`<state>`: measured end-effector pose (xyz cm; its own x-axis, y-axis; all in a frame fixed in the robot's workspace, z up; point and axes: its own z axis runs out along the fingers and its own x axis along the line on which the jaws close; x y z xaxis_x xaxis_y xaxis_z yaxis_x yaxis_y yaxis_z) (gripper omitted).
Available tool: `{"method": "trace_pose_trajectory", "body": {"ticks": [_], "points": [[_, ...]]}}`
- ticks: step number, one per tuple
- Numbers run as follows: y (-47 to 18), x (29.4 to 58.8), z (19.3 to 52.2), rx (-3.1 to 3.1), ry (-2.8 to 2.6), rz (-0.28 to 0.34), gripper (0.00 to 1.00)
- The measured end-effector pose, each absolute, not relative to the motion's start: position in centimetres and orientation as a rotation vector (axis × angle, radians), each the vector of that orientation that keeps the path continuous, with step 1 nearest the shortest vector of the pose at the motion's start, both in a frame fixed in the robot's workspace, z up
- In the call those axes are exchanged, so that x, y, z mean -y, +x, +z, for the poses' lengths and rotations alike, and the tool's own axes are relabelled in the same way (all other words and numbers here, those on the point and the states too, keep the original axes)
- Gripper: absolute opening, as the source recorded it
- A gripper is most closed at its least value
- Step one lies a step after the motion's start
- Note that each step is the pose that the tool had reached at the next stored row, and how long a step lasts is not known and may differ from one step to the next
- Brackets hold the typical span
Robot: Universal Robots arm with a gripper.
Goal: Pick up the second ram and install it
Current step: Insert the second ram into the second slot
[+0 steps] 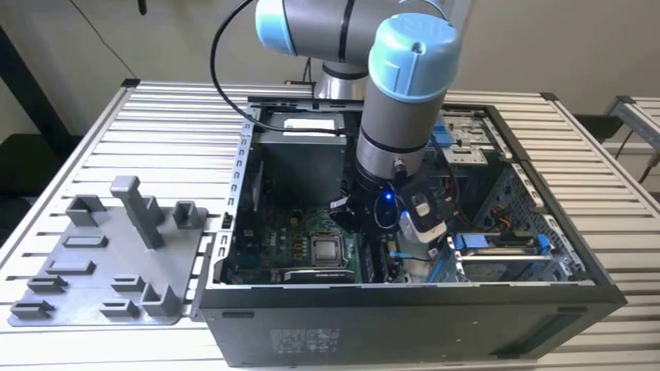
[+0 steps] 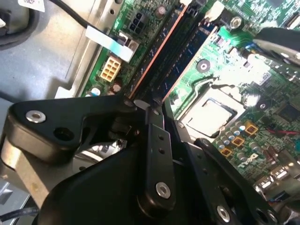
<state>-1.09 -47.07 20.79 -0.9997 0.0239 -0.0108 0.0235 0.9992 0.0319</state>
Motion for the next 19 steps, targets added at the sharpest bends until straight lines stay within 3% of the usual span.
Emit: {"method": "trace_pose_trajectory", "body": {"ticks": [1,2,13,15,19], "points": [[-1.1,47.1,20.8,-3.130,0.037,0.050,0.16],[-1.1,47.1,20.8,-3.130,0.037,0.049,0.22],[-1.1,47.1,23.8,-3.132,0.042,0.050,0.22],[-1.1,47.1,23.8,-3.132,0.042,0.050,0.13],[-1.1,47.1,23.8,-3.132,0.042,0.049,0.11]]}}
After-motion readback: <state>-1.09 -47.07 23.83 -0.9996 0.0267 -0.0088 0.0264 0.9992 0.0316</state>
